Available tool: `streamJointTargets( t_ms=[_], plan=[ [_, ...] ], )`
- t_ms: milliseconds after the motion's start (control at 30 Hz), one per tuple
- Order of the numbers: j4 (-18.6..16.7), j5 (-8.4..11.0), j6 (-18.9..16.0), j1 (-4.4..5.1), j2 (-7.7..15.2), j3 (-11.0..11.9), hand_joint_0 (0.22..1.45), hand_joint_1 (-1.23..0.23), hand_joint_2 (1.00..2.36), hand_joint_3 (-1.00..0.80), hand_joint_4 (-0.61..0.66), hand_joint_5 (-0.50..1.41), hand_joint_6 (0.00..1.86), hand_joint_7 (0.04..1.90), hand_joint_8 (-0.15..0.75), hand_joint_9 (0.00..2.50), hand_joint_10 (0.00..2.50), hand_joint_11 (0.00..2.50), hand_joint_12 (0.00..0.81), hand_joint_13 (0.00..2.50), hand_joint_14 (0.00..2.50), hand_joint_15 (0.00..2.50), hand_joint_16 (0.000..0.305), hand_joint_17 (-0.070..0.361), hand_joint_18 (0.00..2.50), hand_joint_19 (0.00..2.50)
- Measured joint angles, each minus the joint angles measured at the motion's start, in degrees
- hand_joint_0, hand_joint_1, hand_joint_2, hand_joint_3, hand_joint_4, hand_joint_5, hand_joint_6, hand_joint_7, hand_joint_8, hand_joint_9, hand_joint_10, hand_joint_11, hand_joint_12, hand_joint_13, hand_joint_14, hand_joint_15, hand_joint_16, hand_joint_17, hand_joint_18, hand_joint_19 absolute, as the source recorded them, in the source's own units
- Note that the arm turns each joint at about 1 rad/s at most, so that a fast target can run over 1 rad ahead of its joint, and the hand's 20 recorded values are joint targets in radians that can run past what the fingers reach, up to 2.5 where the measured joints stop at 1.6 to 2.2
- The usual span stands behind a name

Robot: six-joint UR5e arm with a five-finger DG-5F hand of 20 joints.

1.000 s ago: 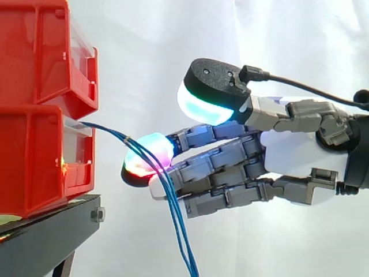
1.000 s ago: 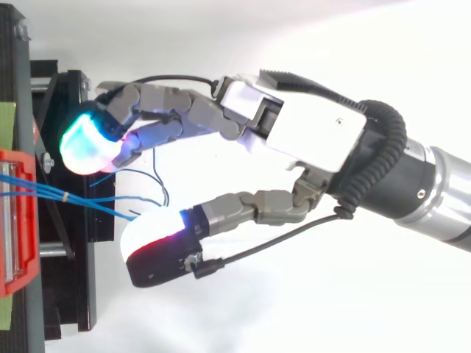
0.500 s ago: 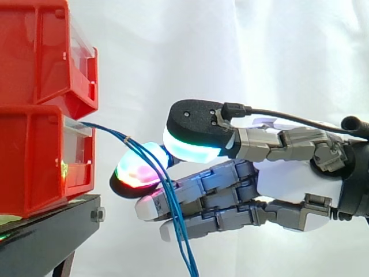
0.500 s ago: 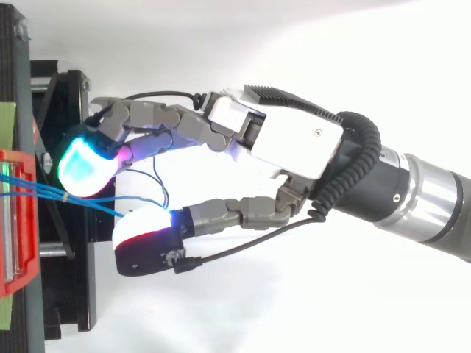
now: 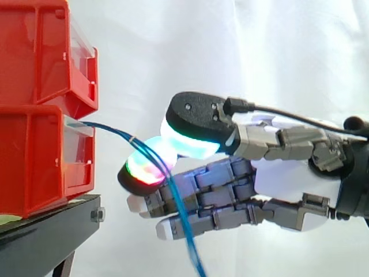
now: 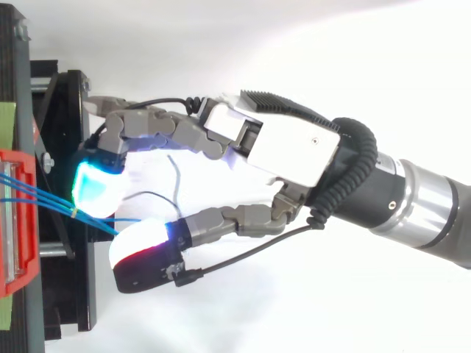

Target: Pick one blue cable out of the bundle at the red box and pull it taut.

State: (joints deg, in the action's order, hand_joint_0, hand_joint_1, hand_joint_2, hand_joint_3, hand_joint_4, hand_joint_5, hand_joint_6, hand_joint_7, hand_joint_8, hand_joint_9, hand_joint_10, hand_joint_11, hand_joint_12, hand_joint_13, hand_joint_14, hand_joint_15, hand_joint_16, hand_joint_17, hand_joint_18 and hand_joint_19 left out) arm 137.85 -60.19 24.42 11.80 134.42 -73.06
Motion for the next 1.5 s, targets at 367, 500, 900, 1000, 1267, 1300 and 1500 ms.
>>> streamJointTargets(
  t_ms=[367,500,900,1000,1267,1300,1500],
  plan=[
    [-1.9,0.25,-0.7,0.14,2.1,0.6,0.57,-0.74,1.00,-0.50,0.33,-0.12,0.50,1.21,0.358,0.30,0.00,0.24,0.420,0.23,0.00,0.04,0.062,0.140,0.38,0.20],
    [-2.0,0.35,-0.4,0.15,2.1,1.0,0.57,-0.73,1.00,-0.50,0.34,-0.12,0.50,1.20,0.360,0.32,0.01,0.24,0.420,0.23,0.00,0.03,0.062,0.140,0.38,0.20],
    [-2.4,1.62,-0.1,0.31,3.0,3.2,0.57,-0.72,1.00,-0.49,0.34,-0.12,0.50,1.19,0.365,0.34,0.01,0.25,0.419,0.26,0.00,0.04,0.062,0.139,0.40,0.20],
    [-2.4,2.01,-0.1,0.48,3.0,3.4,0.57,-0.72,1.00,-0.49,0.34,-0.12,0.50,1.19,0.366,0.35,0.01,0.26,0.419,0.26,0.00,0.04,0.062,0.139,0.40,0.20],
    [-2.4,2.62,-0.1,0.74,3.0,3.5,0.57,-0.72,1.00,-0.49,0.34,-0.12,0.50,1.18,0.366,0.35,0.01,0.25,0.418,0.26,0.00,0.04,0.062,0.139,0.40,0.21],
    [-2.4,2.76,-0.1,0.80,3.0,3.5,0.57,-0.72,1.00,-0.50,0.34,-0.12,0.50,1.18,0.366,0.35,0.01,0.26,0.418,0.26,0.00,0.04,0.062,0.139,0.40,0.21],
    [-1.8,3.51,-0.1,0.82,3.0,4.2,0.58,-0.73,1.00,-0.48,0.34,-0.12,0.50,1.20,0.365,0.36,0.01,0.25,0.419,0.27,0.00,0.04,0.062,0.139,0.41,0.21]
  ],
)
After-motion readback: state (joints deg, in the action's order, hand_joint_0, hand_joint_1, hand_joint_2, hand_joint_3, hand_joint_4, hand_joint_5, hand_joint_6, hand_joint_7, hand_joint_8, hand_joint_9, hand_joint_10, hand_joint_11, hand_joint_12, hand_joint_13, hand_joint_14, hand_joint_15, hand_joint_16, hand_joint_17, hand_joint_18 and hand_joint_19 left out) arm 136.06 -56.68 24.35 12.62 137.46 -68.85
